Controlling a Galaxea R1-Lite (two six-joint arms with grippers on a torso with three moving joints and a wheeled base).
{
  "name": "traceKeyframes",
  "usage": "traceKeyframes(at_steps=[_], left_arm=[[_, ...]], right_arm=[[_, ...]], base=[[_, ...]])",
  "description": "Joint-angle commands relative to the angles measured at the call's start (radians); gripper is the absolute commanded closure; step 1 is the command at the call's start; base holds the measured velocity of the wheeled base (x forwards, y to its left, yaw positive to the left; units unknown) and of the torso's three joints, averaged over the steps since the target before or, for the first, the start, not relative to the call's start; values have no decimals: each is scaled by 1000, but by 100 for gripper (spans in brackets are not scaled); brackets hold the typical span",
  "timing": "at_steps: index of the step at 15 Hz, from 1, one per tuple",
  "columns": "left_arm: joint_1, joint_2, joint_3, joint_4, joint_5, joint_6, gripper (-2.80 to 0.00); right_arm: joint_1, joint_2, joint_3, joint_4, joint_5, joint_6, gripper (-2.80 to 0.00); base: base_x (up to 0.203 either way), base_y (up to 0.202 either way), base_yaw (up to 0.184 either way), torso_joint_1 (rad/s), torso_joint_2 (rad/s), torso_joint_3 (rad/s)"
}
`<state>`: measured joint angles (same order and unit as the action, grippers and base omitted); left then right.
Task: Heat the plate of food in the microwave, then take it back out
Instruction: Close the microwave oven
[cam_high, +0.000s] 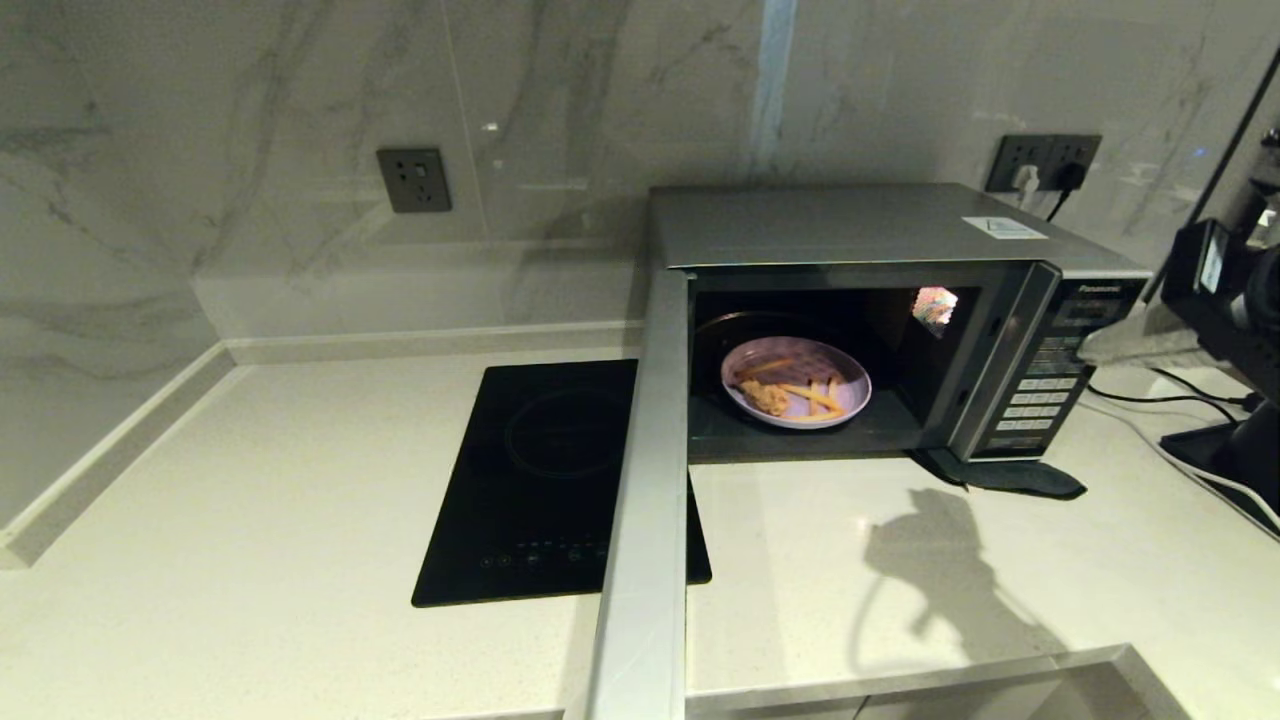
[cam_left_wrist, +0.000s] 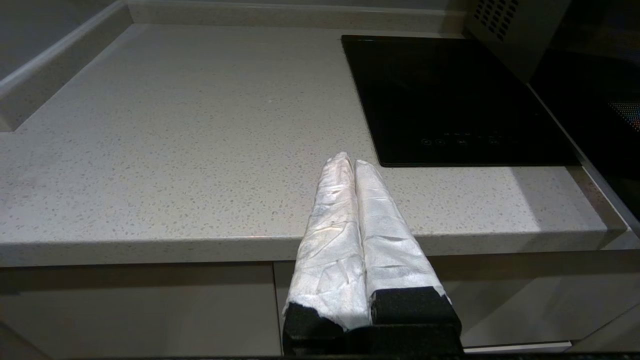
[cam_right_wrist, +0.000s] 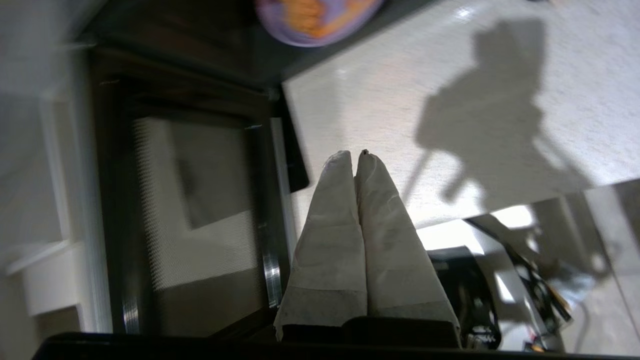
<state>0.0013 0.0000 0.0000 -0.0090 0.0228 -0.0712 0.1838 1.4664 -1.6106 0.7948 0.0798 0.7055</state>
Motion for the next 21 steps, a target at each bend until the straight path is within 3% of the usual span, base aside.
traceKeyframes(at_steps=[1,4,8,10,17,19,21], left_arm=[[0,2,0,0,0,-1,0],[0,2,0,0,0,-1,0],[0,2,0,0,0,-1,0],[0,2,0,0,0,-1,0],[0,2,0,0,0,-1,0],[0,2,0,0,0,-1,0],[0,2,0,0,0,-1,0]], right_arm=[[100,-24,-193,127,-1,-20,0],[313,28,-362,259,-14,-102,0],[429,160,-393,250,-143,-237,0],[498,187,-394,226,-173,-234,0],[828,240,-391,84,-138,-137,0],[883,268,-391,79,-94,-75,0],[911,292,-391,80,-70,-64,0]], base=[[0,0,0,0,0,0],[0,0,0,0,0,0],[0,0,0,0,0,0],[0,0,0,0,0,0],[0,0,0,0,0,0],[0,0,0,0,0,0],[0,0,0,0,0,0]])
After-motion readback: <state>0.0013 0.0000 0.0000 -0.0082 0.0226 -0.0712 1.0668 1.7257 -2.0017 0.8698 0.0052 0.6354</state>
